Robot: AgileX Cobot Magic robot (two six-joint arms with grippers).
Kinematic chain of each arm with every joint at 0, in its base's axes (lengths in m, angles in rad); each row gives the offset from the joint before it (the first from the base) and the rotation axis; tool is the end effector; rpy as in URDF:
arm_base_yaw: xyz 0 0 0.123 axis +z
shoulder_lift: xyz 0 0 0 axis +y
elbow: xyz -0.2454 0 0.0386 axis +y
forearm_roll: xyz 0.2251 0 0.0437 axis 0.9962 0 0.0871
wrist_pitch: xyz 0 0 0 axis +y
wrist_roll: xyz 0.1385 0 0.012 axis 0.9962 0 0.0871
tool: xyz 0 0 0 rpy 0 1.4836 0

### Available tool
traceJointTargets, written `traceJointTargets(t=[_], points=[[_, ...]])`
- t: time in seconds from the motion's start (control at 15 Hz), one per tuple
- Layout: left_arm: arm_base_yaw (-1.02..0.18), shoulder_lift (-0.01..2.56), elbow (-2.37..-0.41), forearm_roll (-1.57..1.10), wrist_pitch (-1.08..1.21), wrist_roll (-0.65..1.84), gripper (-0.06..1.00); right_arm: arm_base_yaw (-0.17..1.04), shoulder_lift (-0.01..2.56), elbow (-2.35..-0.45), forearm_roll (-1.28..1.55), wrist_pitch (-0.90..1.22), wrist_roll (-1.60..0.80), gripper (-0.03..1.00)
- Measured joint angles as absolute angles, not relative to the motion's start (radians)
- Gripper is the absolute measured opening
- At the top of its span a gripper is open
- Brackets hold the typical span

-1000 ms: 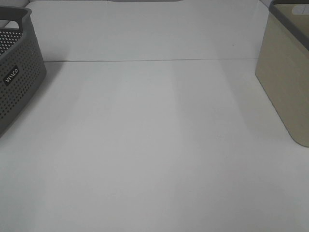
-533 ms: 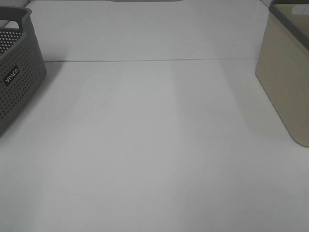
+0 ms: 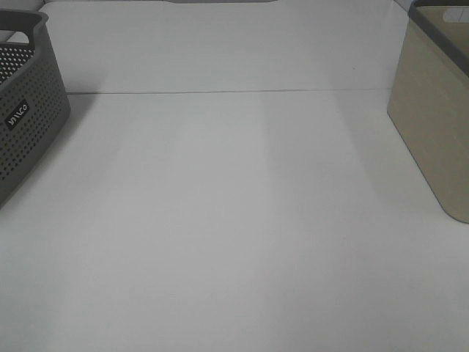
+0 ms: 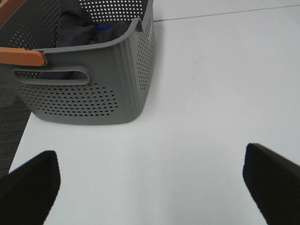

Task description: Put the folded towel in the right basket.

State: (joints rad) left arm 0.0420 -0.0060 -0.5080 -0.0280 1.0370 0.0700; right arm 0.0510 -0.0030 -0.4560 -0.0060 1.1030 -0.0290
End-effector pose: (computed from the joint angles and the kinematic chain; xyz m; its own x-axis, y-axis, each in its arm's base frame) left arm 0.0549 -0.0010 0.2501 -0.4221 0.0380 -0.9058 0.0034 0.9992 0.0404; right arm 0.0549 0.0021 0.2262 -0.5260 -0.0586 -0.8484 -0.0631 0.9976 -0.0297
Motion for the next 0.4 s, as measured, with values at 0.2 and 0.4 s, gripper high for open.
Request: traceJointTargets(t=[0.2, 0.4], points=[[0.042, -0.006, -0.508, -0.028, 1.037, 0.070, 0.99, 0.051, -0.003, -0.456, -0.006, 1.103, -0.029, 0.97], [0.042, -0.006, -0.508, -0.028, 1.037, 0.070, 0.99, 0.051, -0.003, -0.456, -0.006, 1.103, -0.029, 0.96]])
